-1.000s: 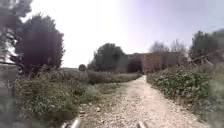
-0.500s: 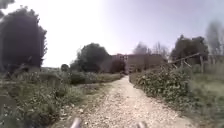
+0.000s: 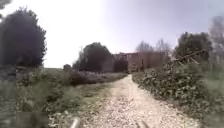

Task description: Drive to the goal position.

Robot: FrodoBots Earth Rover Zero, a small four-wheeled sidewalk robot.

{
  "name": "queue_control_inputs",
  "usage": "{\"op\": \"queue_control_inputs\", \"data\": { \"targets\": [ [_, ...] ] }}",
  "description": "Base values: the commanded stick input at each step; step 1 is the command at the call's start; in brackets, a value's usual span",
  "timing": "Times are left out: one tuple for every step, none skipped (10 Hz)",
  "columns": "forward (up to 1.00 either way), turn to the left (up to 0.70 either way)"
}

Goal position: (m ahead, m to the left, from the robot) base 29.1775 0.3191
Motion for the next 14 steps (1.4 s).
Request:
{"op": "queue_control_inputs", "data": {
  "targets": [
    [0.85,0.0],
    [0.85,0.0],
    [0.85,0.0],
    [0.85,0.0],
    [0.85,0.0],
    [0.85,-0.02],
    [0.85,-0.08],
    [0.85,-0.17],
    [0.85,-0.29],
    [0.85,-0.34],
    [0.85,-0.34],
    [0.85,-0.34],
    [0.85,-0.34],
    [0.85,0.0]
  ]
}}
